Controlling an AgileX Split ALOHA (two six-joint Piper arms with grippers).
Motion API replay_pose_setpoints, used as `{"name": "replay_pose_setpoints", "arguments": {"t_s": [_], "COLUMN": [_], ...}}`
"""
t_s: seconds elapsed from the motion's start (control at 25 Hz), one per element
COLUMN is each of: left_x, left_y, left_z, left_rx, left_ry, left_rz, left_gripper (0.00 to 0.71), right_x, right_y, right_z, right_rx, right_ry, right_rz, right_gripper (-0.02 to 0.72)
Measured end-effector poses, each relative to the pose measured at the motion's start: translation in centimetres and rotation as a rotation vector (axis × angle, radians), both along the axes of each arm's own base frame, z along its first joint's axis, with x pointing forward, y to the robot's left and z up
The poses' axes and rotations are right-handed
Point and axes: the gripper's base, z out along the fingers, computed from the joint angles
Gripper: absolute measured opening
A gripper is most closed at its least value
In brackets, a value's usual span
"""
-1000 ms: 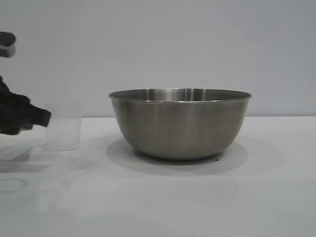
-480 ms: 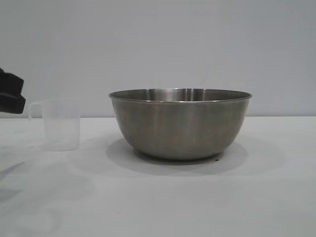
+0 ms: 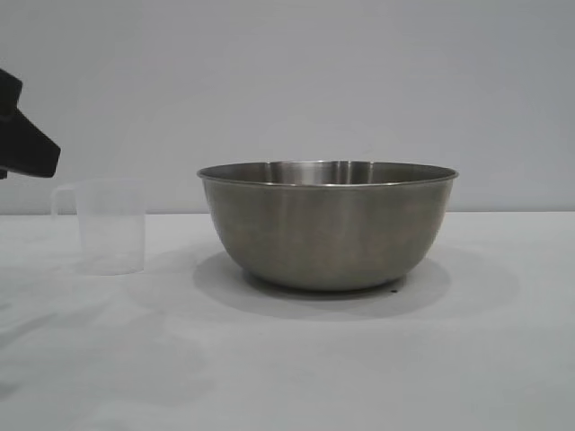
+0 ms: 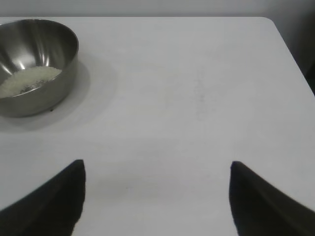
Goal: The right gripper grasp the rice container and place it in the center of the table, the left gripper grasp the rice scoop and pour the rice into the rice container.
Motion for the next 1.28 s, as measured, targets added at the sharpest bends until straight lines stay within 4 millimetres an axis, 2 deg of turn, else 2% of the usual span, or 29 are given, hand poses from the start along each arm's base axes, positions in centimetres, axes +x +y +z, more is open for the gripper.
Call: {"name": "replay_pose_setpoints", "arguments": {"t_s": [0.28,0.4,0.48,0.64,0.8,0.84,0.88,1.0,1.28], "left_x": [0.7,1.4,2.0,2.9,2.6,2.3,1.5,-0.4,-6.2], "left_y": [-0.7,-0.9,-1.1,-1.2,-0.7,-0.5,0.0,1.1,3.7], "left_z": [-0.2,0.6,1.8,5.3,9.5,10.6,12.5,15.2,19.8], "left_rx": [0.048,0.095,0.132,0.188,0.222,0.230,0.247,0.246,0.179], "left_ry": [0.134,0.200,0.223,0.244,0.258,0.250,0.248,0.222,0.106], "left_rz": [-0.043,-0.036,-0.045,-0.039,-0.013,-0.014,-0.010,0.003,0.009], "left_gripper": [0.298,0.298,0.298,0.298,0.298,0.298,0.298,0.298,0.298], "right_x": [0.0,0.0,0.0,0.0,0.0,0.0,0.0,0.0,0.0], "right_y": [0.0,0.0,0.0,0.0,0.0,0.0,0.0,0.0,0.0], "right_z": [0.0,0.0,0.0,0.0,0.0,0.0,0.0,0.0,0.0], "right_rx": [0.000,0.000,0.000,0.000,0.000,0.000,0.000,0.000,0.000], "right_ry": [0.000,0.000,0.000,0.000,0.000,0.000,0.000,0.000,0.000], "right_rz": [0.000,0.000,0.000,0.000,0.000,0.000,0.000,0.000,0.000], "right_gripper": [0.566,0.566,0.566,0.566,0.566,0.566,0.566,0.566,0.566]}}
